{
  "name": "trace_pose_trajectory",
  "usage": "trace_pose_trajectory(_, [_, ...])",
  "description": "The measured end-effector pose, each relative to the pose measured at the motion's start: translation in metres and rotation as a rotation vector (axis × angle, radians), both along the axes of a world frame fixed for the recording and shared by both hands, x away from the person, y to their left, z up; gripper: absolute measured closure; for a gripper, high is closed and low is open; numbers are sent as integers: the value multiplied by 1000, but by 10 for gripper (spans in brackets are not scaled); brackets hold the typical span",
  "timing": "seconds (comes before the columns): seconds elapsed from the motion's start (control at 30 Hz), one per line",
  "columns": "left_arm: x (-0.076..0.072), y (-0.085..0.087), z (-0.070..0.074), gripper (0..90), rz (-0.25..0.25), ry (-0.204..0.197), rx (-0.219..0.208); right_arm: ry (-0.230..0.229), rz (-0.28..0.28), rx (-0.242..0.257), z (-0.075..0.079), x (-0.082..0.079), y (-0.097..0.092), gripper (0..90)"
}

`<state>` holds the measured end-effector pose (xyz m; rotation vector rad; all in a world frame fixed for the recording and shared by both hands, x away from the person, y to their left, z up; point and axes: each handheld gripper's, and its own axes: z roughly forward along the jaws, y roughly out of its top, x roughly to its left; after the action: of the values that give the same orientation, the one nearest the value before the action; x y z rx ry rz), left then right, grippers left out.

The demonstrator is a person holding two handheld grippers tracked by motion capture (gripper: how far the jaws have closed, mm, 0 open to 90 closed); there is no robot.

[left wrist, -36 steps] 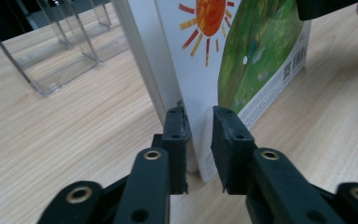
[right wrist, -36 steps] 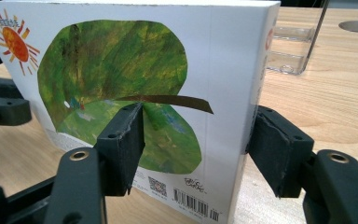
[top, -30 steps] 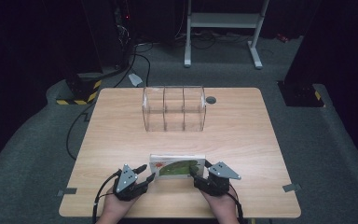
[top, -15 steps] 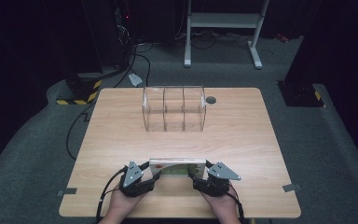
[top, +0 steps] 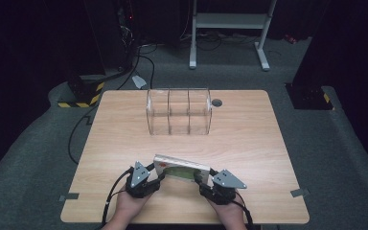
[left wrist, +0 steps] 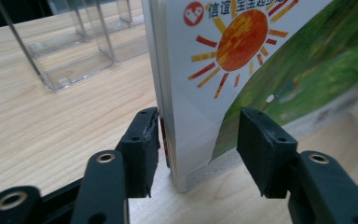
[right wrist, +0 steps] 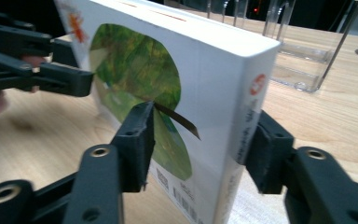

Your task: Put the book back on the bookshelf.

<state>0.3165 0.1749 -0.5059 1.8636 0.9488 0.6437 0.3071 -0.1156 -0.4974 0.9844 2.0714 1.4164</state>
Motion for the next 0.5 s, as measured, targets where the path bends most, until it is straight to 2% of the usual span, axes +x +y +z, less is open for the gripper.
trace_pose_trajectory(0.27, [7,7,-1,418,15,21,-6,-15,12,-21,0,-5,0,576])
trace_pose_trajectory(0.4, [7,9,-3,410,30,33,18,-22,25,-28,0,-6,1,654])
trace_pose_trajectory(0.5, [8,12,-7,403,38,64,35,-10,25,-17,-1,-4,2,670])
